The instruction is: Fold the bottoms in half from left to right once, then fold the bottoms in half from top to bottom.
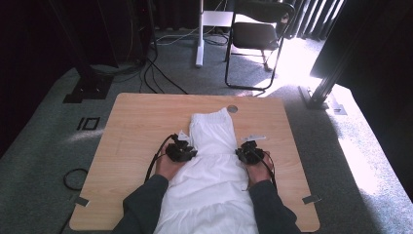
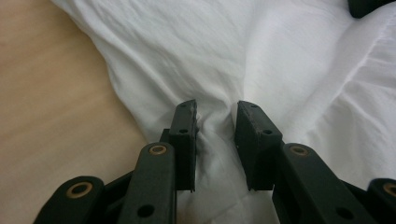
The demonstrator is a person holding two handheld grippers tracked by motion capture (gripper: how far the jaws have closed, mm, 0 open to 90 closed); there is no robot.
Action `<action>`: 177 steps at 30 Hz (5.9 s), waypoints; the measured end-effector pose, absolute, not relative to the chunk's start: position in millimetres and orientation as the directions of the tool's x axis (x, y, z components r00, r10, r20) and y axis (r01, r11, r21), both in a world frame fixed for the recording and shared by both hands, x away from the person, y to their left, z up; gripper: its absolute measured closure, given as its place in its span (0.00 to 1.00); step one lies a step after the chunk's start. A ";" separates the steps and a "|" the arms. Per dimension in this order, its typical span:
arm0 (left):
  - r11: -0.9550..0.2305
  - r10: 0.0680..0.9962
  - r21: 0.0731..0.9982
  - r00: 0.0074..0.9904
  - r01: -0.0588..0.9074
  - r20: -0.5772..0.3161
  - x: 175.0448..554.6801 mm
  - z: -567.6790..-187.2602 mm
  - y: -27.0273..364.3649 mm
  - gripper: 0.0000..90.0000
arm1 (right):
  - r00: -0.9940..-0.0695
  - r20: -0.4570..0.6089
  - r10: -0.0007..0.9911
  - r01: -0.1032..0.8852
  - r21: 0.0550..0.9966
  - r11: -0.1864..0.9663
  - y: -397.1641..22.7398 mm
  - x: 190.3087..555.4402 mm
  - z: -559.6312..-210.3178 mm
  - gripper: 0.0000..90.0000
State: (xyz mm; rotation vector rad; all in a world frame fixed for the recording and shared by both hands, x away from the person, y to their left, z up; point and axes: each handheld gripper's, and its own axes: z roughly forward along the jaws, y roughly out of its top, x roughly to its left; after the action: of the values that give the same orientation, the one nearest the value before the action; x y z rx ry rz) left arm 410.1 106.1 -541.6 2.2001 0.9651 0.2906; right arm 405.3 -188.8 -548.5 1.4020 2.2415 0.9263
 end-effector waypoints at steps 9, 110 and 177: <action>-0.546 0.654 0.691 0.757 0.473 -0.001 350.2 -544.7 103.2 0.78 | -0.490 0.074 0.868 0.661 0.681 0.315 -189.6 353.9 -547.2 0.76; -0.409 0.759 0.694 0.643 0.592 -0.101 441.2 -546.8 76.3 0.55 | -0.409 0.222 0.885 0.653 0.749 0.115 -191.2 403.3 -543.2 0.58; -0.409 0.656 0.854 0.754 0.321 0.030 426.5 -383.1 108.4 0.90 | -0.589 0.014 0.808 0.376 0.890 0.259 -164.3 416.9 -396.9 0.89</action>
State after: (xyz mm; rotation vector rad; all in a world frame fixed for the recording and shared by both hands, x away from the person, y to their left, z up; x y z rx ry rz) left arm 426.5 108.4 -383.1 2.0206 0.7363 0.4544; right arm 416.9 -164.3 -396.9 1.0728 2.0871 1.2856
